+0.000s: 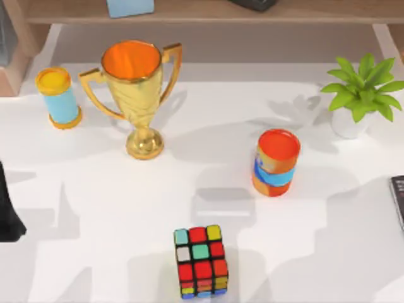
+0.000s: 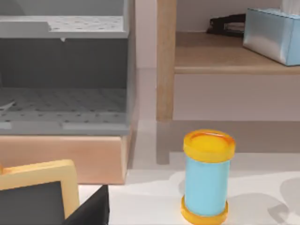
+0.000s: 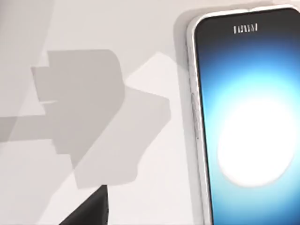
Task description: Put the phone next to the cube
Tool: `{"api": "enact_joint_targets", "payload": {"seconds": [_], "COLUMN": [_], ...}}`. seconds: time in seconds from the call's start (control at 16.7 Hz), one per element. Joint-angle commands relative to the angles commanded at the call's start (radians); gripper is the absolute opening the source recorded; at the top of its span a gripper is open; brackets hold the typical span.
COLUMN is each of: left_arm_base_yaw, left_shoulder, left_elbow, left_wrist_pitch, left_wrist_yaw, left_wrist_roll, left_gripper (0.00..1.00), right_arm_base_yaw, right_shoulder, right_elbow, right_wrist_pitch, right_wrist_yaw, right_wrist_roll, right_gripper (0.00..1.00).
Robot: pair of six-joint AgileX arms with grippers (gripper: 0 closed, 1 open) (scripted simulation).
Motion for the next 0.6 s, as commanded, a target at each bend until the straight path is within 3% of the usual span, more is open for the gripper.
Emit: {"api": "enact_joint_targets", "payload": {"seconds": [0.3, 0.6], "left_arm_base_yaw": [0.0, 0.0], "left_shoulder": [0.0, 0.0], "left_elbow": [0.0, 0.0], "left_wrist_pitch": [0.0, 0.0], "left_wrist_yaw": [0.0, 0.0], "left_wrist_roll": [0.0, 0.0], "left_gripper": [1.0, 1.0], "right_arm_base_yaw": [-0.072, -0.094], "right_shoulder": [0.3, 0.397], "right_elbow": [0.225, 0.298], "right_wrist_pitch": [-0.142, -0.182], "right_wrist_yaw": [0.003, 0.005], "right_wrist_roll": [-0.155, -0.203], "right_gripper": [1.0, 1.0]}}
